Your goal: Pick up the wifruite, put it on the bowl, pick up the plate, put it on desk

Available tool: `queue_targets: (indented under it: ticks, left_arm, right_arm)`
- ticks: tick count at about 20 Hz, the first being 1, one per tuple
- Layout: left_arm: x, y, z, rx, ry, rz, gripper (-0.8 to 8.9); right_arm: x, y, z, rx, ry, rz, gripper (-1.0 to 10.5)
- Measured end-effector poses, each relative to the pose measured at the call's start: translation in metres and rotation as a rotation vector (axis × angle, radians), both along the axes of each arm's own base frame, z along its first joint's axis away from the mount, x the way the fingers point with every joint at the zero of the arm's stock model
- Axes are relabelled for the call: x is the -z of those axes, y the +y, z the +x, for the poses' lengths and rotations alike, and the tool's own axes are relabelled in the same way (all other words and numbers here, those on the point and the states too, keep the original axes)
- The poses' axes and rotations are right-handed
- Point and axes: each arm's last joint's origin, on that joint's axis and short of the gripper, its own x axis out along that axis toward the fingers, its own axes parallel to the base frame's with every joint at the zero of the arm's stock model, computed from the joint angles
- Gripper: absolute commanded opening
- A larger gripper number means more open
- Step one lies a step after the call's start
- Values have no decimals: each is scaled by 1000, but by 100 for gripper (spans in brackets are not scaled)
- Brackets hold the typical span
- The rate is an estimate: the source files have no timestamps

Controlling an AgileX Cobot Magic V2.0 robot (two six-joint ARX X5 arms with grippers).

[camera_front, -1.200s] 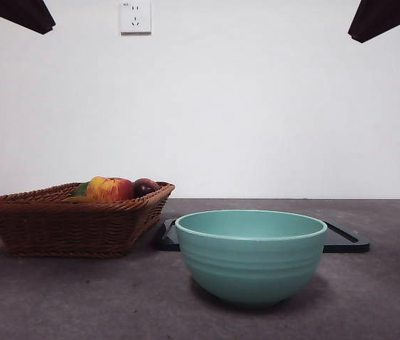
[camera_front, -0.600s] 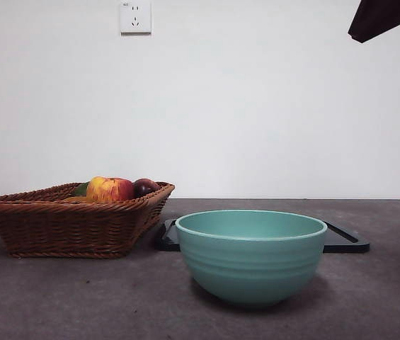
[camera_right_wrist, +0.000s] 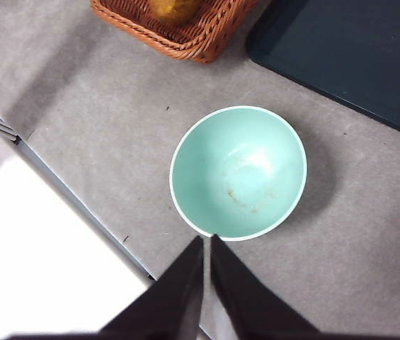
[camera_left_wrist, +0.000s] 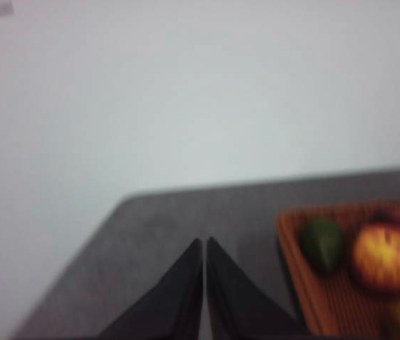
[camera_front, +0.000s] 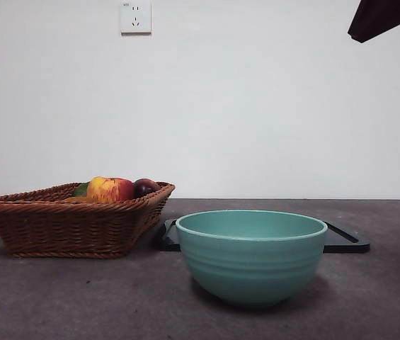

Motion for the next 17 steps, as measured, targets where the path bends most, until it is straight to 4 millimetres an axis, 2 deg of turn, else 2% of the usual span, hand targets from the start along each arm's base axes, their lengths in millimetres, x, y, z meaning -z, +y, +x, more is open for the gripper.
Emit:
queue_targets:
  ticks: [9, 17]
  left_arm:
    - [49, 0, 3, 0, 164, -11, 7]
    - [56, 0, 2, -1, 228, -32, 7]
  right_arm:
    - [0, 0, 0, 0, 0, 0, 6]
    - [0, 0, 0, 0, 0, 0, 6]
